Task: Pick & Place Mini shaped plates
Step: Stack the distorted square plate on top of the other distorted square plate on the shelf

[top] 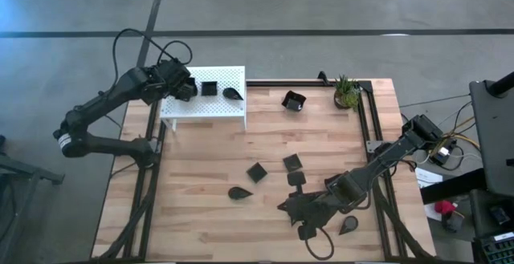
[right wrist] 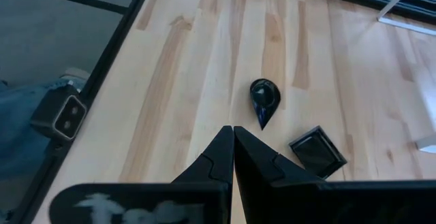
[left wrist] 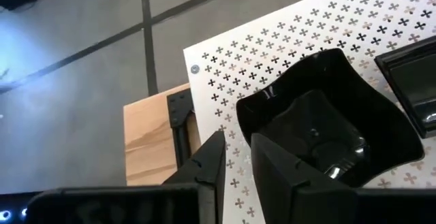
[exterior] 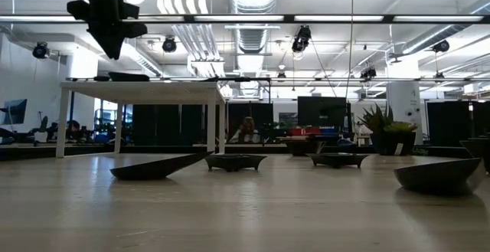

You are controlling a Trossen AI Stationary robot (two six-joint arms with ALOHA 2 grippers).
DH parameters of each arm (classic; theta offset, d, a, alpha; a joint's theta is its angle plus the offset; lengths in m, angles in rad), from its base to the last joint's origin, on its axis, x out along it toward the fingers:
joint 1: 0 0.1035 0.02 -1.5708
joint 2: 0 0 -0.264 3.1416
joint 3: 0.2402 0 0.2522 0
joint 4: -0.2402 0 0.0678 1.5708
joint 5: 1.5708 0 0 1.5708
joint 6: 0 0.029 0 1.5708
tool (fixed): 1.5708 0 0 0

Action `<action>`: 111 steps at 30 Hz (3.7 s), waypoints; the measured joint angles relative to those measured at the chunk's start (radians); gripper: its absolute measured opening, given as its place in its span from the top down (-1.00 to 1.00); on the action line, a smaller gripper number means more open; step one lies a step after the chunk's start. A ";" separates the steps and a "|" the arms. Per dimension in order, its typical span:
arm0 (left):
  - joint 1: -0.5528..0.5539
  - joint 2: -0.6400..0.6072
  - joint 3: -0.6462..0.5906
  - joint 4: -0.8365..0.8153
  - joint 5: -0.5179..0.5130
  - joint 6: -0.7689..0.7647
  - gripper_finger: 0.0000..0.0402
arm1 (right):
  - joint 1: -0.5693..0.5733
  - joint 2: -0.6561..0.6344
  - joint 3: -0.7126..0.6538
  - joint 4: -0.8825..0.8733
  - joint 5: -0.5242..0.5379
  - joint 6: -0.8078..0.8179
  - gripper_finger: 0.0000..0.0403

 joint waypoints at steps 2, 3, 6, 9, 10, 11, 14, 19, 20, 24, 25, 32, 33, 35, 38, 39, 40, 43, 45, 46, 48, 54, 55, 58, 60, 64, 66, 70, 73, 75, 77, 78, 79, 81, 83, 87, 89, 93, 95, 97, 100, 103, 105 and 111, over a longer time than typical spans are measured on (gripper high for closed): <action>-0.009 0.000 0.000 0.001 -0.004 0.026 0.68 | 0.000 0.000 0.000 0.000 0.026 0.000 0.96; -0.014 -0.002 0.000 0.001 -0.007 0.034 0.68 | 0.000 0.000 0.000 0.000 0.040 0.001 0.96; -0.043 -0.013 0.000 0.017 -0.010 0.066 0.68 | -0.002 0.000 0.000 -0.001 0.044 0.002 0.96; -0.097 -0.024 0.000 0.031 -0.010 0.099 0.68 | -0.002 0.000 0.000 -0.001 0.044 0.001 0.96; -0.121 -0.028 0.000 0.032 -0.009 0.110 0.68 | -0.002 0.000 0.000 -0.001 0.044 0.001 0.96; -0.146 -0.030 0.000 0.034 -0.002 0.122 0.68 | -0.002 0.000 0.000 0.000 0.044 0.001 0.96; -0.216 -0.032 0.000 0.021 0.063 0.140 0.68 | -0.002 0.000 0.000 -0.001 0.045 0.001 0.96; -0.307 -0.029 0.000 0.010 0.240 0.165 0.68 | -0.002 0.000 0.000 -0.001 0.046 0.000 0.96; -0.319 -0.028 0.000 0.009 0.263 0.176 0.68 | -0.002 0.000 0.000 -0.001 0.046 0.000 0.96; -0.330 -0.016 -0.017 0.012 0.282 0.167 0.68 | -0.002 0.000 0.000 -0.001 0.046 -0.014 0.96; -0.329 -0.013 -0.030 0.012 0.281 0.156 0.68 | -0.002 0.000 0.000 -0.001 0.046 -0.014 0.96; -0.327 0.001 -0.131 0.010 0.220 0.097 0.68 | -0.002 0.000 0.000 -0.001 0.045 -0.015 0.96; -0.327 0.002 -0.141 0.010 0.184 0.079 0.68 | -0.002 0.000 0.000 -0.001 0.045 -0.015 0.96; -0.327 0.002 -0.154 0.009 0.116 0.052 0.68 | -0.002 0.000 0.000 -0.001 0.045 -0.015 0.96; -0.327 0.002 -0.164 0.009 0.029 0.016 0.68 | -0.002 0.000 0.000 -0.001 0.045 -0.015 0.96; -0.326 0.002 -0.164 0.009 0.005 0.011 0.68 | -0.002 0.000 0.000 -0.001 0.045 -0.015 0.96; -0.325 0.002 -0.164 0.009 -0.018 0.009 0.68 | -0.002 0.000 0.000 -0.001 0.045 -0.015 0.96; -0.325 0.002 -0.164 0.009 -0.056 0.008 0.68 | -0.002 0.000 0.000 -0.001 0.045 -0.015 0.96; -0.325 0.002 -0.164 0.008 -0.075 0.007 0.68 | -0.002 0.000 0.000 -0.001 0.045 -0.015 0.96; -0.325 0.002 -0.164 0.008 -0.086 0.006 0.68 | -0.002 0.000 0.000 -0.001 0.045 -0.015 0.96; -0.325 0.002 -0.164 0.008 -0.092 0.006 0.68 | -0.002 0.000 0.000 -0.001 0.045 -0.015 0.96; -0.354 -0.017 -0.157 0.008 -0.093 -0.010 0.68 | -0.003 0.000 0.000 -0.005 0.046 0.014 0.96; -0.364 -0.022 -0.152 0.008 -0.093 -0.011 0.68 | -0.003 0.000 0.000 -0.009 0.046 0.020 0.96; -0.409 -0.038 -0.131 0.008 -0.096 -0.030 0.68 | -0.002 0.000 0.000 -0.024 0.058 0.051 0.96; -0.450 -0.046 -0.118 0.008 -0.096 -0.036 0.68 | -0.002 0.000 0.000 -0.045 0.068 0.067 0.96; -0.559 -0.055 -0.100 0.008 -0.096 -0.064 0.68 | -0.002 -0.001 0.000 -0.067 0.091 0.101 0.96; -0.625 -0.055 -0.095 0.009 -0.096 -0.083 0.68 | -0.002 -0.004 0.000 -0.069 0.092 0.115 0.96; -0.773 -0.055 -0.096 0.039 -0.096 -0.135 0.68 | -0.002 -0.006 0.000 -0.069 0.093 0.117 0.96; -0.892 -0.055 -0.097 0.083 -0.110 -0.166 0.68 | -0.002 -0.006 0.000 -0.070 0.093 0.125 0.96; -0.973 -0.055 -0.097 0.126 -0.127 -0.169 0.68 | -0.002 -0.006 0.000 -0.080 0.093 0.151 0.96; -1.052 -0.055 -0.097 0.185 -0.145 -0.161 0.68 | -0.002 -0.006 0.000 -0.113 0.093 0.183 0.96; -1.091 -0.055 -0.097 0.219 -0.152 -0.155 0.68 | -0.002 -0.006 0.000 -0.125 0.093 0.201 0.96; -1.125 -0.052 -0.097 0.256 -0.160 -0.146 0.68 | -0.002 -0.006 0.000 -0.140 0.093 0.224 0.96; -1.188 -0.046 -0.097 0.334 -0.182 -0.123 0.68 | -0.002 -0.006 -0.004 -0.159 0.097 0.268 0.96; -1.245 -0.034 -0.097 0.405 -0.205 -0.094 0.68 | -0.002 -0.006 -0.019 -0.167 0.117 0.305 0.96; -1.316 0.010 -0.097 0.514 -0.217 -0.031 0.68 | -0.002 -0.006 -0.061 -0.169 0.121 0.373 0.96; -1.337 0.040 -0.098 0.558 -0.216 -0.005 0.68 | -0.002 -0.006 -0.083 -0.173 0.118 0.416 0.96; -1.357 0.114 -0.098 0.631 -0.215 0.027 0.68 | -0.001 -0.009 -0.117 -0.230 0.117 0.554 0.96; -1.360 0.154 -0.098 0.663 -0.210 0.040 0.68 | -0.001 -0.015 -0.133 -0.270 0.114 0.638 0.96; -1.364 0.190 -0.099 0.683 -0.208 0.050 0.68 | 0.001 -0.027 -0.151 -0.307 0.107 0.728 0.96; -1.364 0.237 -0.099 0.708 -0.205 0.051 0.68 | 0.003 -0.047 -0.169 -0.352 0.076 0.860 0.96; -1.366 0.272 -0.099 0.716 -0.205 0.051 0.68 | 0.008 -0.061 -0.190 -0.388 0.018 0.972 0.96; -1.368 0.290 -0.099 0.729 -0.206 0.051 0.68 | 0.008 -0.065 -0.207 -0.398 -0.035 1.023 0.96; -1.373 0.339 -0.099 0.819 -0.256 0.119 0.68 | 0.008 -0.065 -0.256 -0.433 -0.161 1.128 0.96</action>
